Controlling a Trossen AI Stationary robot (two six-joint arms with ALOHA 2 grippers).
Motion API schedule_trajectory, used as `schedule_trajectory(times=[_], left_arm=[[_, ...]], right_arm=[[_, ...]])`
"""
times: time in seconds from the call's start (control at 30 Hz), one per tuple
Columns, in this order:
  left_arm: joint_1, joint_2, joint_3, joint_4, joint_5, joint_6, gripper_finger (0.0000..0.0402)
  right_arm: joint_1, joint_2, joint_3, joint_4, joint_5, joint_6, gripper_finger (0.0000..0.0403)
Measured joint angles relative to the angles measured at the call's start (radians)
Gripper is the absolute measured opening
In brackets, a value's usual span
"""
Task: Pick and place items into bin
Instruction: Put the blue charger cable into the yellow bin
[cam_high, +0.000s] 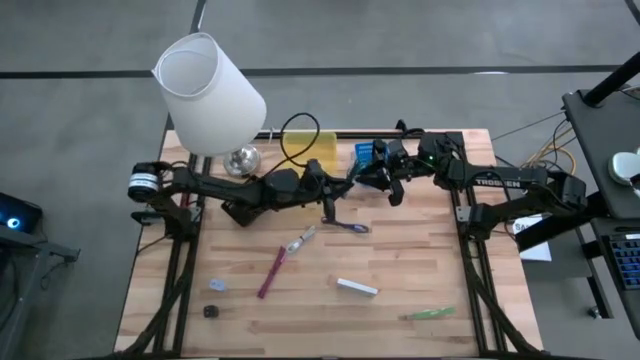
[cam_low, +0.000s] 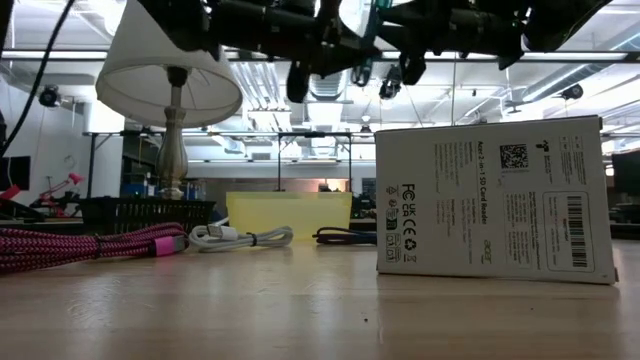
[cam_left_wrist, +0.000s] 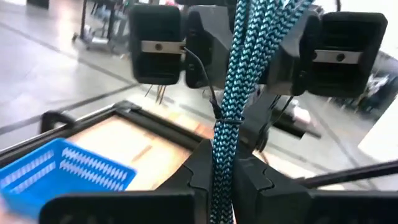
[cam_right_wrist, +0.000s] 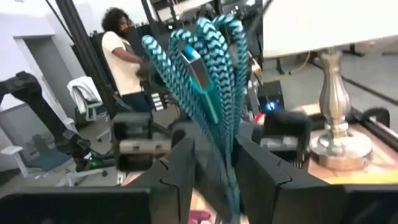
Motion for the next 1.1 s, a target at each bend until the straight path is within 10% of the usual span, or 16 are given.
schedule_trajectory(times=[0.37,1.1], left_arm=[[0.056,-0.156,-0.006,-0.352,-0.074,-0.085,0.0012],[0.099,-0.088,-0.010,-0.793,-0.344,-0.657,0.0012]], right_arm=[[-0.033,-0.002,0.000,-0.041,-0.010,-0.018,0.0100],[-0.031,-0.002,-0.001,-0.145,-0.006,-0.014,0.0077]])
